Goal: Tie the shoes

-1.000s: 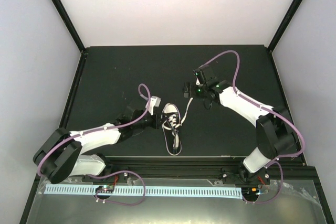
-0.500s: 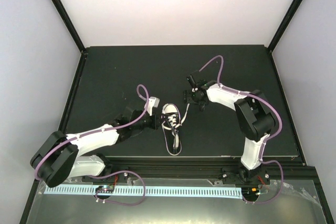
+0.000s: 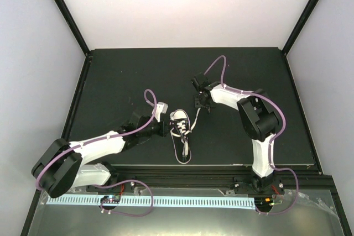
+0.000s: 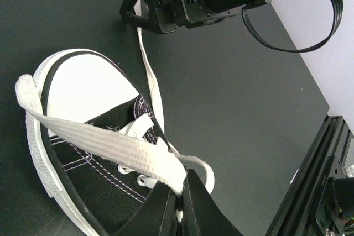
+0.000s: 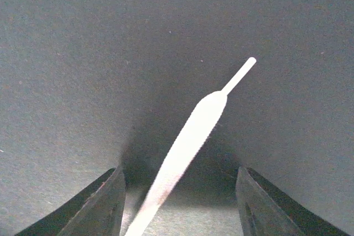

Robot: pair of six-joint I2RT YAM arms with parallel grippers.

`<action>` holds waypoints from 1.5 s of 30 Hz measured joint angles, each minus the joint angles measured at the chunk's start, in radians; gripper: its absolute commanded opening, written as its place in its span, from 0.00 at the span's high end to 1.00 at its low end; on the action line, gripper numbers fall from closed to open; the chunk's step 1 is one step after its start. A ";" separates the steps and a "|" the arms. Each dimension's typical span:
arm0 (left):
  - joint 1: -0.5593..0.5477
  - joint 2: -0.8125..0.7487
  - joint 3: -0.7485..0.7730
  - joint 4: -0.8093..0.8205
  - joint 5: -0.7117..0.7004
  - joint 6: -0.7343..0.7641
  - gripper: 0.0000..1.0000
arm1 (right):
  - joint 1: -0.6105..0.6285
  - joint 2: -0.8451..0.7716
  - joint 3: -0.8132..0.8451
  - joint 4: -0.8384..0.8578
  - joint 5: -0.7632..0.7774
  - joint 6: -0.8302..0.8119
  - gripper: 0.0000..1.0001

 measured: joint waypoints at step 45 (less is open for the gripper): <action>0.000 0.307 0.196 -0.056 0.212 0.182 0.69 | -0.029 -0.509 -0.159 0.230 -0.545 0.007 0.98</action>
